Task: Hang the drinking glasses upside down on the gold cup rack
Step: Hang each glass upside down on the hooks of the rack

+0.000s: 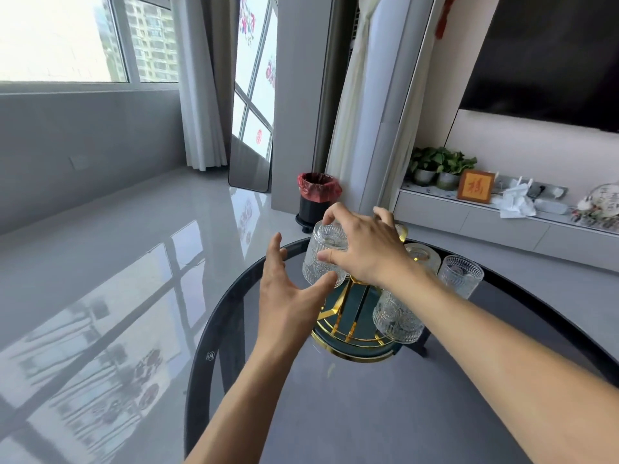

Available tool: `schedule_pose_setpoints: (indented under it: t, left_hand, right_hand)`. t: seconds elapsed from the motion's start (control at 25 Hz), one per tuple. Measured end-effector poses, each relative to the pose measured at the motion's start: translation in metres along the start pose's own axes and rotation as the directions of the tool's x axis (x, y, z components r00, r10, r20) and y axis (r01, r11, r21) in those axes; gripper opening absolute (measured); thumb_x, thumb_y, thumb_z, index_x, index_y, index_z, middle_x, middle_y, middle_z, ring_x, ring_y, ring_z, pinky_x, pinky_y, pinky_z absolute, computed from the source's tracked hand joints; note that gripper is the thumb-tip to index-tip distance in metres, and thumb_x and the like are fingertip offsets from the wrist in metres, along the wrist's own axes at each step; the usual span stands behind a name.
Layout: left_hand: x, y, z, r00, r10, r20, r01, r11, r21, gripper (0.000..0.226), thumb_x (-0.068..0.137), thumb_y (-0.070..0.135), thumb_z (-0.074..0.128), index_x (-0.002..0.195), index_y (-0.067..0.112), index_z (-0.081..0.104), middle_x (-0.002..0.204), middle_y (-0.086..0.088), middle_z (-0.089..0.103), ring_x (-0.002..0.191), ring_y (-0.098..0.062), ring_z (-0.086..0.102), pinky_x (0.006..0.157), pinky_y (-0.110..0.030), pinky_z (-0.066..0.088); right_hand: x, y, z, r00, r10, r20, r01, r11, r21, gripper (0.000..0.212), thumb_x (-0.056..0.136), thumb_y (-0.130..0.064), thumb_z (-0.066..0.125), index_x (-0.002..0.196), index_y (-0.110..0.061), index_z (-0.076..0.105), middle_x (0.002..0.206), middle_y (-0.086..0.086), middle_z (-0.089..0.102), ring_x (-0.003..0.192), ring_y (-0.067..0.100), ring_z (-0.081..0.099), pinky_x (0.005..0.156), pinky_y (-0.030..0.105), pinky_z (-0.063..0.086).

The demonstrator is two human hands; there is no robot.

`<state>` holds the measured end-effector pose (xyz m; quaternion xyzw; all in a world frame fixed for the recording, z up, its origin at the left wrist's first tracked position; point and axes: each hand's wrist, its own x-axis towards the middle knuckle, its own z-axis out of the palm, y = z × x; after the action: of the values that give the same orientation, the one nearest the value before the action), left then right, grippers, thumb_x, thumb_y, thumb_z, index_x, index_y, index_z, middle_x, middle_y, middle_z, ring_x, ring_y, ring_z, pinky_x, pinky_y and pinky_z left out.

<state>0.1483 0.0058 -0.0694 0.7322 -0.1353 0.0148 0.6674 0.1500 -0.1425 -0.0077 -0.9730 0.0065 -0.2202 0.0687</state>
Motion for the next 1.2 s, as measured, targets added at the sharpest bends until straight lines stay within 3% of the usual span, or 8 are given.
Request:
schedule_pose_setpoints:
  t: [0.32, 0.52, 0.64, 0.76, 0.84, 1.0, 1.08, 1.2]
  left_hand:
    - [-0.001, -0.001, 0.001, 1.0, -0.013, 0.003, 0.013, 1.0, 0.006, 0.089, 0.082, 0.03, 0.08, 0.154, 0.033, 0.027, 0.151, -0.002, 0.046, 0.138, -0.017, 0.042, 0.11, -0.036, 0.037]
    - [-0.003, 0.0, 0.005, 0.999, 0.002, 0.042, -0.003, 1.0, 0.011, 0.081, 0.085, 0.026, 0.075, 0.152, 0.032, 0.031, 0.151, -0.001, 0.047, 0.138, -0.017, 0.042, 0.11, -0.04, 0.038]
    - [-0.008, 0.002, 0.011, 0.997, 0.045, 0.062, -0.05, 0.996, 0.079, 0.076, 0.087, 0.02, 0.073, 0.152, 0.028, 0.034, 0.152, 0.0, 0.046, 0.139, -0.017, 0.041, 0.114, -0.044, 0.036]
    - [-0.022, 0.006, 0.019, 0.982, 0.168, 0.087, -0.184, 0.954, 0.238, 0.071, 0.088, 0.019, 0.071, 0.15, 0.024, 0.039, 0.151, -0.001, 0.047, 0.139, -0.018, 0.041, 0.113, -0.036, 0.034]
    - [-0.035, 0.009, 0.025, 0.928, 0.349, 0.127, -0.371, 0.87, 0.324, 0.066, 0.088, 0.016, 0.069, 0.149, 0.018, 0.043, 0.15, -0.003, 0.049, 0.138, -0.02, 0.041, 0.112, -0.033, 0.032]
    - [-0.075, 0.005, 0.061, 0.717, 0.618, 0.322, -0.696, 0.663, 0.275, 0.064, 0.088, 0.022, 0.062, 0.149, 0.017, 0.042, 0.149, -0.001, 0.048, 0.139, -0.017, 0.041, 0.114, -0.031, 0.031]
    - [-0.102, -0.014, 0.093, 0.626, 0.579, 0.523, -0.76, 0.602, 0.243, 0.066, 0.09, 0.027, 0.059, 0.152, 0.02, 0.037, 0.152, -0.001, 0.045, 0.14, -0.02, 0.04, 0.116, -0.033, 0.03]
    - [-0.125, -0.053, 0.134, 0.591, 0.265, 0.762, -0.734, 0.568, 0.372, 0.072, 0.095, 0.047, 0.046, 0.158, 0.028, 0.017, 0.165, -0.003, 0.022, 0.149, -0.025, 0.024, 0.12, -0.036, 0.021]
  right_hand:
    - [-0.005, -0.002, 0.019, 0.992, -0.065, 0.106, 0.083, 0.982, -0.171, 0.038, 0.085, -0.054, 0.059, 0.105, -0.024, 0.048, 0.102, -0.002, 0.071, 0.1, 0.024, 0.067, 0.118, 0.053, 0.001]
    - [-0.007, 0.004, 0.01, 0.992, -0.008, 0.125, 0.029, 0.987, -0.159, 0.05, 0.087, -0.064, 0.043, 0.118, -0.031, 0.062, 0.139, 0.001, 0.058, 0.143, 0.024, 0.032, 0.115, 0.056, -0.01]
    - [-0.025, 0.012, 0.001, 0.999, -0.009, 0.036, 0.011, 0.999, -0.049, 0.051, 0.091, -0.059, 0.038, 0.123, -0.029, 0.063, 0.151, 0.001, 0.046, 0.146, 0.024, 0.024, 0.117, 0.051, -0.006]
    - [-0.058, 0.033, -0.011, 0.991, 0.081, -0.109, -0.07, 0.993, 0.098, 0.045, 0.092, -0.049, 0.041, 0.121, -0.022, 0.064, 0.148, 0.004, 0.049, 0.142, 0.026, 0.032, 0.117, 0.045, 0.009]
    - [-0.084, 0.054, -0.02, 0.966, 0.163, -0.201, -0.132, 0.978, 0.162, 0.038, 0.093, -0.04, 0.048, 0.117, -0.017, 0.067, 0.142, 0.007, 0.055, 0.136, 0.027, 0.041, 0.113, 0.041, 0.021]
    - [-0.131, 0.104, -0.03, 0.886, 0.383, -0.262, -0.308, 0.907, 0.287, 0.031, 0.092, -0.031, 0.058, 0.116, -0.011, 0.064, 0.129, 0.005, 0.062, 0.124, 0.023, 0.052, 0.1, 0.032, 0.036]
    - [-0.152, 0.13, -0.029, 0.816, 0.529, -0.232, -0.435, 0.827, 0.356, 0.036, 0.089, -0.03, 0.062, 0.12, -0.013, 0.061, 0.13, 0.003, 0.061, 0.121, 0.023, 0.053, 0.095, 0.03, 0.038]
    - [-0.181, 0.162, -0.02, 0.707, 0.694, -0.137, -0.579, 0.68, 0.451, 0.05, 0.084, -0.036, 0.066, 0.129, -0.018, 0.052, 0.139, 0.002, 0.055, 0.125, 0.023, 0.05, 0.093, 0.031, 0.037]
